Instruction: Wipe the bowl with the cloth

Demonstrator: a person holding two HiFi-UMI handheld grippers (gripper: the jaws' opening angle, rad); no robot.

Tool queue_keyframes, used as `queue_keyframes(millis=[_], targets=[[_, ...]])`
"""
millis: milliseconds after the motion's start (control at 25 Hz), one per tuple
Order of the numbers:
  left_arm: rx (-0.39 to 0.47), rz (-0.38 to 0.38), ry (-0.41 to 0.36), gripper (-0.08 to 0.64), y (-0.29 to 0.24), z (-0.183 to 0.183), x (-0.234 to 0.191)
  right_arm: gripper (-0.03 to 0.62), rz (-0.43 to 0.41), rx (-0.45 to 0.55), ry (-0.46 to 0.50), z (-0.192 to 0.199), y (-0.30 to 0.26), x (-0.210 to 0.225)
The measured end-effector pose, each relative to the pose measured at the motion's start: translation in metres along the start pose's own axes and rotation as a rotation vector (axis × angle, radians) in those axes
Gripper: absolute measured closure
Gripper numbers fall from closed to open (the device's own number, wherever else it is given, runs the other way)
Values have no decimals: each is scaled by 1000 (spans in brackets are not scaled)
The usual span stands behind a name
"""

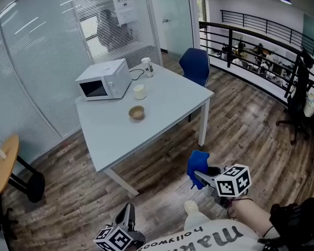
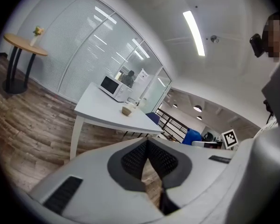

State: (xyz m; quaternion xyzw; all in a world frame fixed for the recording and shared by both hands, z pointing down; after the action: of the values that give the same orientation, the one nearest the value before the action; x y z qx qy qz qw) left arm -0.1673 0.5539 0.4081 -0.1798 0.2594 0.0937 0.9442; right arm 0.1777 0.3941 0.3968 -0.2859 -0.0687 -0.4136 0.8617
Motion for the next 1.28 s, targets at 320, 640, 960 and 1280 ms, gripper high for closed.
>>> queue_keyframes(millis=[320, 640, 960, 1280], targets=[[63, -29, 25, 546, -71, -45, -5, 531, -33, 19, 45, -76, -48, 61], [110, -67, 43, 546, -133, -73, 5, 531, -110, 54, 10, -124, -88, 120], [165, -95, 51, 546, -171, -90, 15, 531, -173, 4, -3, -146, -120, 158], [240, -205, 24, 546, -165, -95, 12, 531, -213, -41, 66, -163, -145, 172]])
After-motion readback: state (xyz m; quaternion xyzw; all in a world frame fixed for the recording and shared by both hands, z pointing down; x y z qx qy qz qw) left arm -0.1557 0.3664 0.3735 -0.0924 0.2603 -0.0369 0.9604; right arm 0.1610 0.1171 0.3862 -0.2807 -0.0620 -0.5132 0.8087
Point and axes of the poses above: the fingertips, and each gripper's own axes: y backward along the fingers, x to its right, z out of its underside, the point moved 9 cm from there along y, backward along the fingers, and after that the axes turned 2 degrees about -x, right-handed, at the moved point
